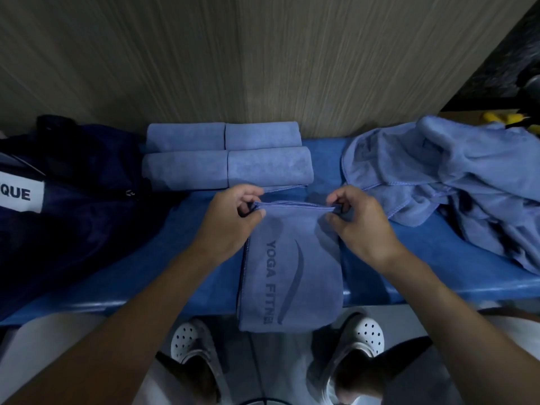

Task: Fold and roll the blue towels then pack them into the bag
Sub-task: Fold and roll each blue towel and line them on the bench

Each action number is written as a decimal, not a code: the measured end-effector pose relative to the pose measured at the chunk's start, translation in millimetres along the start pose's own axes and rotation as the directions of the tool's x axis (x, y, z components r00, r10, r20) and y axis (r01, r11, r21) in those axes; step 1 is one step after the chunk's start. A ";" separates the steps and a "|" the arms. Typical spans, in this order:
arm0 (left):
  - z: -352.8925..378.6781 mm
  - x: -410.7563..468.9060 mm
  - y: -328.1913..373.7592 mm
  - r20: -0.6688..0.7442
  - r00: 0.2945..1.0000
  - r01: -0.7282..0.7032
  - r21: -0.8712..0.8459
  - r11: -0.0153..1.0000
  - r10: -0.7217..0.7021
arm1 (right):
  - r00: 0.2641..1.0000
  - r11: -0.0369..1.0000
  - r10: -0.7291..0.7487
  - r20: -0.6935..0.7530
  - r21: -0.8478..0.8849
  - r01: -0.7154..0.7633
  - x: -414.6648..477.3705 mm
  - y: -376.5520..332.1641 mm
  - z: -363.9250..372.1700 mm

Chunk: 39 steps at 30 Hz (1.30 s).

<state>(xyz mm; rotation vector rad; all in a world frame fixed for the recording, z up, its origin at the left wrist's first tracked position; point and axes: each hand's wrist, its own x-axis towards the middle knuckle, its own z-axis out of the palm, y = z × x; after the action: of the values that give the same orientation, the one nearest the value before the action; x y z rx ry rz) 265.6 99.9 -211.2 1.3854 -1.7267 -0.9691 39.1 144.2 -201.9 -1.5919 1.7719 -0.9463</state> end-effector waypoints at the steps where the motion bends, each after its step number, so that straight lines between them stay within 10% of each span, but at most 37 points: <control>1: 0.7 -1.7 -0.7 0.017 1.000 0.002 0.020 1.000 -0.003 | 1.000 1.000 0.013 0.003 -0.011 -0.013 -0.4 1.2 0.8; 22: -7.2 -8.3 -10.5 0.177 0.971 -0.209 0.299 0.931 0.161 | 0.988 0.968 -0.090 0.129 -0.223 0.117 -7.5 4.6 5.7; 30: -2.5 -6.2 10.5 0.063 0.986 0.167 -0.201 0.965 -0.157 | 1.000 0.999 -0.010 0.017 0.053 0.009 -4.4 -5.7 4.1; 39: -10.1 -18.2 -2.8 0.168 0.985 0.084 -0.243 0.966 -0.043 | 0.960 0.959 -0.274 0.054 -0.052 0.277 -13.3 12.5 3.1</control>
<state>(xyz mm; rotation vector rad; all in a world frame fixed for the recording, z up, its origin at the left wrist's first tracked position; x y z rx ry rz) 278.9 116.1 -210.3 1.2327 -1.6162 -1.3183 35.9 157.5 -214.4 -1.9193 1.5856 -0.9815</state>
